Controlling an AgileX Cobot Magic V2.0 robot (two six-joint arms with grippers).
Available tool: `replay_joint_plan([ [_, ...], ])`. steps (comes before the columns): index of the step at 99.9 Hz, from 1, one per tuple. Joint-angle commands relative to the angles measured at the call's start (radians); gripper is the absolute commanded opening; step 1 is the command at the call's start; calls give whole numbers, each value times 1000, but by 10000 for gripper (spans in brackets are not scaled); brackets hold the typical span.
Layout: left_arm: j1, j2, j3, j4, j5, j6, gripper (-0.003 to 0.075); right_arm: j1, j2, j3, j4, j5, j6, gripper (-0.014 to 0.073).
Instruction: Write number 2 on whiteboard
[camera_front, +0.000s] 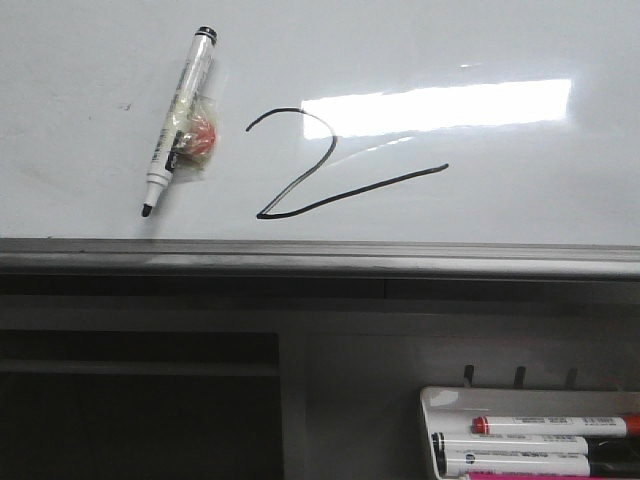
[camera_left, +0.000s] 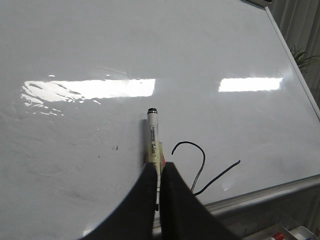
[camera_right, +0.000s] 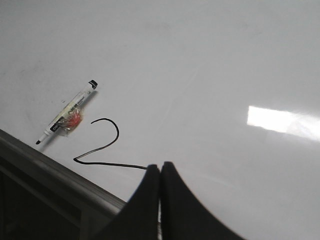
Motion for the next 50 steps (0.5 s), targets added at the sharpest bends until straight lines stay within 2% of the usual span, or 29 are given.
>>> replay_joint_plan([
  [1, 1, 5, -6, 0, -46, -1, -20, -7, 0, -27, 16, -64, -1, -68],
  [22, 29, -22, 29, 26, -108, -1, -20, -7, 0, -27, 16, -64, -1, -68],
  [29, 56, -36, 34, 199, -105, -48, -20, -7, 0, -27, 16, -64, -1, -68],
  [34, 84, -47, 37, 334, -103, -136, -20, -7, 0, -27, 16, -64, -1, -68],
  [50, 230, -101, 61, 556, -54, -391, -20, -7, 0, -27, 16, -64, -1, -68],
])
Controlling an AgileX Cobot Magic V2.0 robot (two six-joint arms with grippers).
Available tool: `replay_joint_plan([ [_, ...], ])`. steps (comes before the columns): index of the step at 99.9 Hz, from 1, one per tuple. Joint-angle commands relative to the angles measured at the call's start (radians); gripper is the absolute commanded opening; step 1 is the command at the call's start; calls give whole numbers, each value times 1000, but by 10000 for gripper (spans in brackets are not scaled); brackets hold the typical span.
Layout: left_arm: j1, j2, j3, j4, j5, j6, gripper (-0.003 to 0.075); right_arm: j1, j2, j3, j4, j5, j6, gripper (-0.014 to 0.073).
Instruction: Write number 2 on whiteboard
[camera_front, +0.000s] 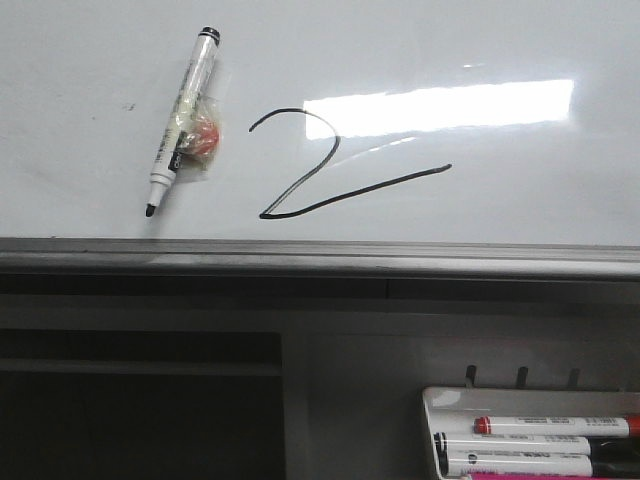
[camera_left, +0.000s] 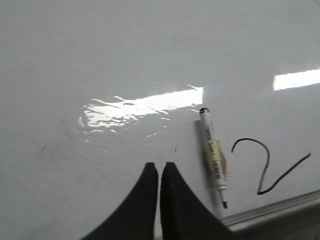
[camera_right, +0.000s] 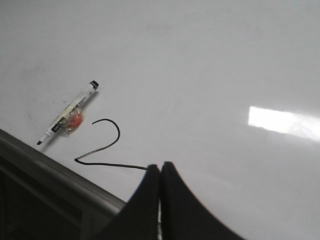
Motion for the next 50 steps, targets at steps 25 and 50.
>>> replay_joint_plan([
  [25, 229, -42, 69, 299, 69, -400, -20, -7, 0, -27, 16, -64, -1, -68],
  [50, 233, -42, 87, 302, 207, -400, -20, -7, 0, -27, 16, -64, -1, -68],
])
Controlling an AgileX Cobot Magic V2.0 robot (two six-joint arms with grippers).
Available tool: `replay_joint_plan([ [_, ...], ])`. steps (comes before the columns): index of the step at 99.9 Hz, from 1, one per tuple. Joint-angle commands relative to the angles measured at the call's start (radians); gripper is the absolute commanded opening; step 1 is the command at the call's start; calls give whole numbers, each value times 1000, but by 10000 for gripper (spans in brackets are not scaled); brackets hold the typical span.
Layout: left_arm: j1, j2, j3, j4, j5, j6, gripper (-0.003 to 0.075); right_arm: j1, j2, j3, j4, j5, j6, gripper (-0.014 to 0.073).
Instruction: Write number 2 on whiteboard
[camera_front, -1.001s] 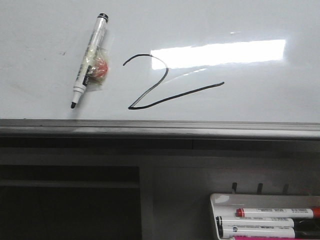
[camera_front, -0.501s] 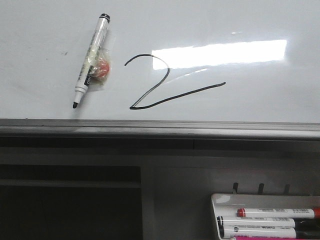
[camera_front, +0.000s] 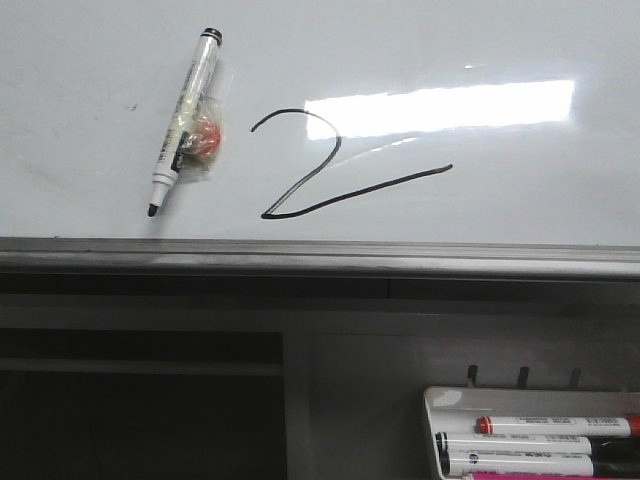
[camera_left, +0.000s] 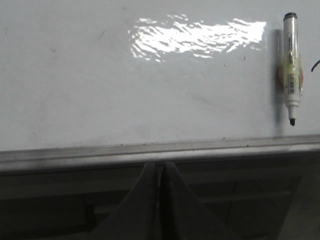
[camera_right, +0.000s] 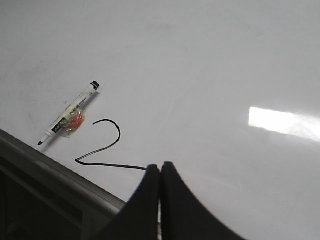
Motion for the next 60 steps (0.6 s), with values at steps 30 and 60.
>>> replay_joint_plan([
  [30, 2, -26, 12, -5, 68, -15, -20, -7, 0, -27, 16, -62, -1, -68],
  [60, 2, -26, 12, -5, 68, -15, -20, -7, 0, -27, 16, -62, -1, -68],
])
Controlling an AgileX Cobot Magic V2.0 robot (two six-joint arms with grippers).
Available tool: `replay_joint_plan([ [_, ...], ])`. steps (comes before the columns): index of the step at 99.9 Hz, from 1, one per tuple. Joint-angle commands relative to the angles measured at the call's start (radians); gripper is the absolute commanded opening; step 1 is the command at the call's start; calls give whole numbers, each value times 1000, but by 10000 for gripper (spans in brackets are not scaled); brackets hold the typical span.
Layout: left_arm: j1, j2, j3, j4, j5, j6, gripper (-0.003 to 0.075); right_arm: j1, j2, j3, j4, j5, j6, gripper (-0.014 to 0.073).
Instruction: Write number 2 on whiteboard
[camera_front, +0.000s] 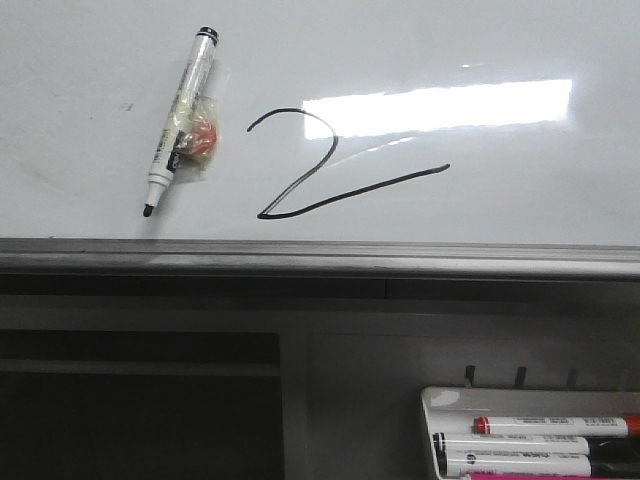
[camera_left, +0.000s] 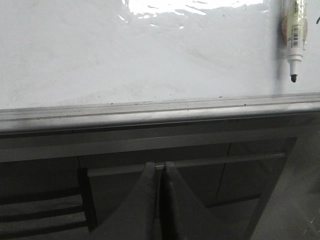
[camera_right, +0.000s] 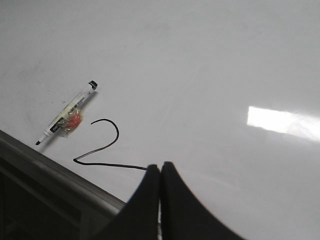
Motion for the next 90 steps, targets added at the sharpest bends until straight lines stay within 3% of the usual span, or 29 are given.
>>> replay_joint_plan([
  [1, 2, -26, 12, -8, -54, -11, -20, -7, 0, -27, 16, -62, -1, -68],
  [30, 2, -26, 12, -9, -54, -11, -20, -7, 0, -21, 6, -57, -1, -68],
  [37, 2, -26, 12, -9, -54, -11, -20, -8, 0, -2, -154, -64, 9, -73],
  [40, 2, -26, 12, -9, -54, -11, -20, -11, 0, 7, -243, -66, 70, -74],
  [45, 2, -26, 12, -9, -54, -11, -20, -23, 0, 25, -441, -66, 323, -74],
  [55, 2, -26, 12, -10, -54, -11, -20, -67, 0, 68, -1023, -46, 1082, -74],
  [60, 2, -26, 12, -10, -54, -11, -20, -97, 0, 95, -1177, -54, 1309, -74],
  [75, 2, -26, 12, -10, -54, -11, -20, -187, 0, 194, -1180, -97, 1344, -74],
  [79, 2, -26, 12, -10, -54, -11, -20, -203, -2, 186, -1160, -21, 1344, -74],
  [90, 2, -26, 12, -10, -54, -11, -20, -232, -6, 189, -1150, 21, 1344, -74],
])
